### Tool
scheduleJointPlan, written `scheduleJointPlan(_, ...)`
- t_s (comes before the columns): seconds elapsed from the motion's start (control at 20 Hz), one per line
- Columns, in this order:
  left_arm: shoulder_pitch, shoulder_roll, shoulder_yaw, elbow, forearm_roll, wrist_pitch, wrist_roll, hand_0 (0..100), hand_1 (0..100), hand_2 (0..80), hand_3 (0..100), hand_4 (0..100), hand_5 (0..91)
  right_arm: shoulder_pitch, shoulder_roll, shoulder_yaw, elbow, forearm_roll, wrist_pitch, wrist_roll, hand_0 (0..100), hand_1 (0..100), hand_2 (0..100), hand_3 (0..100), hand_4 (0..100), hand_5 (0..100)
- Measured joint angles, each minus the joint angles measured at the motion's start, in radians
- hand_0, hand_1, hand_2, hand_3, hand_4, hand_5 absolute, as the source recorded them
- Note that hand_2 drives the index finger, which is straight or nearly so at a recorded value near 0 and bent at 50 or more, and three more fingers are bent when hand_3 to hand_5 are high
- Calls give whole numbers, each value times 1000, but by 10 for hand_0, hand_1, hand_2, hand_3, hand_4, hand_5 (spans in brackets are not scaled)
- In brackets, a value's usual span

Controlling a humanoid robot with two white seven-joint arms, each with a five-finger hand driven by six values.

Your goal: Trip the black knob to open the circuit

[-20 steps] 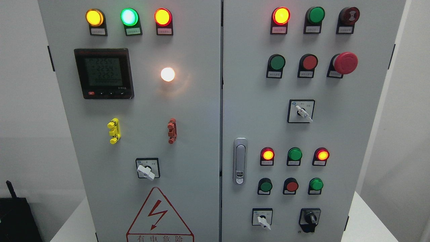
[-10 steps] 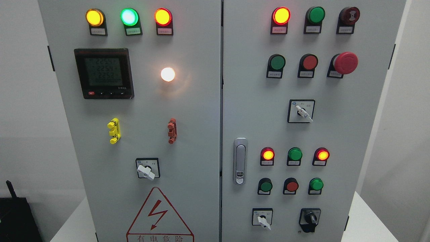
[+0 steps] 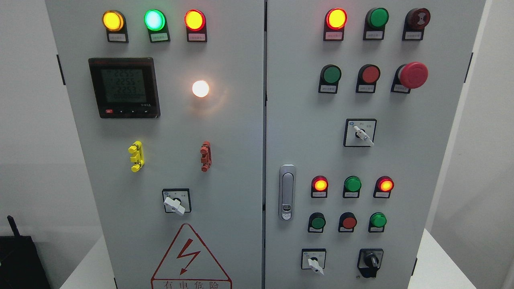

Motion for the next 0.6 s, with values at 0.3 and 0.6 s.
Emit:
scheduleJointPlan(0.3, 0, 0, 0, 0, 0, 0, 0, 120, 389, 0, 0, 0, 0, -4, 2, 4, -33, 0, 17, 0, 0, 89, 61, 1000, 1000, 994)
scheduleJointPlan(0.6, 0, 0, 0, 0, 0, 0, 0, 120, 389, 0, 0, 0, 0, -22, 2, 6, -54, 0, 36, 0, 0, 90, 65, 1000, 1000, 997)
